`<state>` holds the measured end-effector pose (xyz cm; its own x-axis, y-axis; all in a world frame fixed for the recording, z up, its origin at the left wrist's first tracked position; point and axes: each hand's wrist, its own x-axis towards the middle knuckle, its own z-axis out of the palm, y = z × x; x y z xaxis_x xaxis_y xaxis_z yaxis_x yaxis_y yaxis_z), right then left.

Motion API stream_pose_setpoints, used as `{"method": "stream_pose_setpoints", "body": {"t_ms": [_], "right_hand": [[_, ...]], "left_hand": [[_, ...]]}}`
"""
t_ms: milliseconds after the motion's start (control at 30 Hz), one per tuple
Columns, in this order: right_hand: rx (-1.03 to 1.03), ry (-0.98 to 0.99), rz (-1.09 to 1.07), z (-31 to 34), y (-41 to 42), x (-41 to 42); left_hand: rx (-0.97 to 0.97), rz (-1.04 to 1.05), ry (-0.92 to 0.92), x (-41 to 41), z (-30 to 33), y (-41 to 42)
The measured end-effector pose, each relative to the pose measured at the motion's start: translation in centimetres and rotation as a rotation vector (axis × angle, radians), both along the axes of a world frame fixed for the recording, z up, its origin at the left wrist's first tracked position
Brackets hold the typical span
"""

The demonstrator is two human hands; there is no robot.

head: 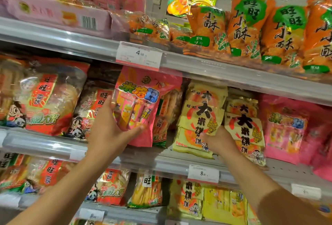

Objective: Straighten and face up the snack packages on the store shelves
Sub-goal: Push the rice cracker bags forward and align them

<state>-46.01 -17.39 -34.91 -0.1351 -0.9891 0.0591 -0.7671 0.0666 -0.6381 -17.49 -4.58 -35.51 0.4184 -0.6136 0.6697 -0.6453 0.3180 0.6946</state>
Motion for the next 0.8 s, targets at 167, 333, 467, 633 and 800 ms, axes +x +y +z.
{"method": "stream_pose_setpoints", "body": {"t_ms": [167, 333, 467, 633, 800], "right_hand": [[0.07, 0.008, -0.025, 0.2, -0.7, 0.3], [0.098, -0.042, -0.021, 0.1, -0.9, 0.5], [0.122, -0.02, 0.061, 1.0, 0.7, 0.0], [0.016, -0.057, 0.309, 3.2, 6.5, -0.7], [0.092, -0.764, 0.392, 4.3, 10.5, -1.4]], "left_hand": [[0.019, -0.047, -0.025, -0.2, -0.3, -0.4], [0.04, -0.016, -0.027, -0.5, -0.3, -0.2], [0.025, -0.118, 0.038, -1.3, 0.1, 0.0], [0.04, -0.202, 0.038, -4.7, 0.4, -0.3], [0.036, -0.314, -0.021, -11.9, 1.6, -0.9]]}}
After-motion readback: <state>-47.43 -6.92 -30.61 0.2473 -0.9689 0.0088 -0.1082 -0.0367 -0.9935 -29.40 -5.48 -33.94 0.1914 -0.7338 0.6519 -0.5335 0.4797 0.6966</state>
